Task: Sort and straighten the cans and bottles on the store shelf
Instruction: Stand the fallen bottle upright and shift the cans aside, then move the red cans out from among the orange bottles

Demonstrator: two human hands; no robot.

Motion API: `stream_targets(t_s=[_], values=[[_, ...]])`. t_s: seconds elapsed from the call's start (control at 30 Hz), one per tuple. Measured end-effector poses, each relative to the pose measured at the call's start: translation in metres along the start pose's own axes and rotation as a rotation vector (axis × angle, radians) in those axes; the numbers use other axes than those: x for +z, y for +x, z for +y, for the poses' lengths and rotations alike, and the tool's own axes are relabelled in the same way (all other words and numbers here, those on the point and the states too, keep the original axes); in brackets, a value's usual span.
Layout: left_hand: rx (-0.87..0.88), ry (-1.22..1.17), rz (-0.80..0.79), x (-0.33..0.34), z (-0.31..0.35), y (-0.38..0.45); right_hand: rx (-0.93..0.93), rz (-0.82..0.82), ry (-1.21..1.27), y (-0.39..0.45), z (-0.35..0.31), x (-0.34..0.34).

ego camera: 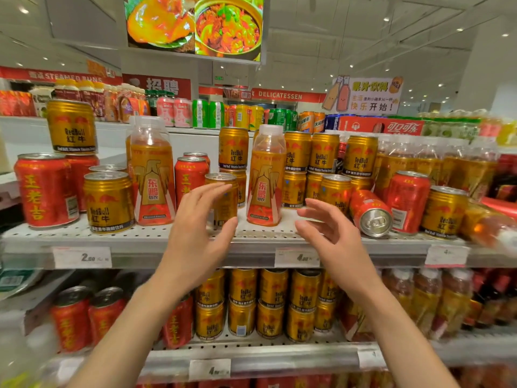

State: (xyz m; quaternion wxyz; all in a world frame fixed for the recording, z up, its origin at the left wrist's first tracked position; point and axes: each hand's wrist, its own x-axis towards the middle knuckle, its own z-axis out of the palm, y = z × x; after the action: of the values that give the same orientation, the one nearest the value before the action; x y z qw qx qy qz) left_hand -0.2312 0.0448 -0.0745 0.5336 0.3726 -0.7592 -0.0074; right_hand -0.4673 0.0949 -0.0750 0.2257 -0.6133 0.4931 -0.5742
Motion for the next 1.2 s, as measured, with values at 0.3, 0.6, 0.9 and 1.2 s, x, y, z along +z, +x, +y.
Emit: stream_targets(t_s=[0.3, 0.6, 0.9, 1.2], values=[[-0.465, -0.510, -0.146, 0.047, 0.017, -0.107, 0.401, 0.079, 0.088, -0.115, 0.075, -0.040], [-0.613, -0.579, -0.215, 0.113, 0.063, -0.133, 0.451, 0.136, 0.044, -0.126, 0.106, -0.114], [-0.528, -0.457, -0.050, 0.162, 0.134, -0.106, 0.255, 0.010, -0.056, -0.083, 0.113, -0.199], [-0.222, -0.061, -0.014, 0.141, 0.147, -0.024, -0.188, -0.166, -0.279, -0.020, 0.062, -0.210]])
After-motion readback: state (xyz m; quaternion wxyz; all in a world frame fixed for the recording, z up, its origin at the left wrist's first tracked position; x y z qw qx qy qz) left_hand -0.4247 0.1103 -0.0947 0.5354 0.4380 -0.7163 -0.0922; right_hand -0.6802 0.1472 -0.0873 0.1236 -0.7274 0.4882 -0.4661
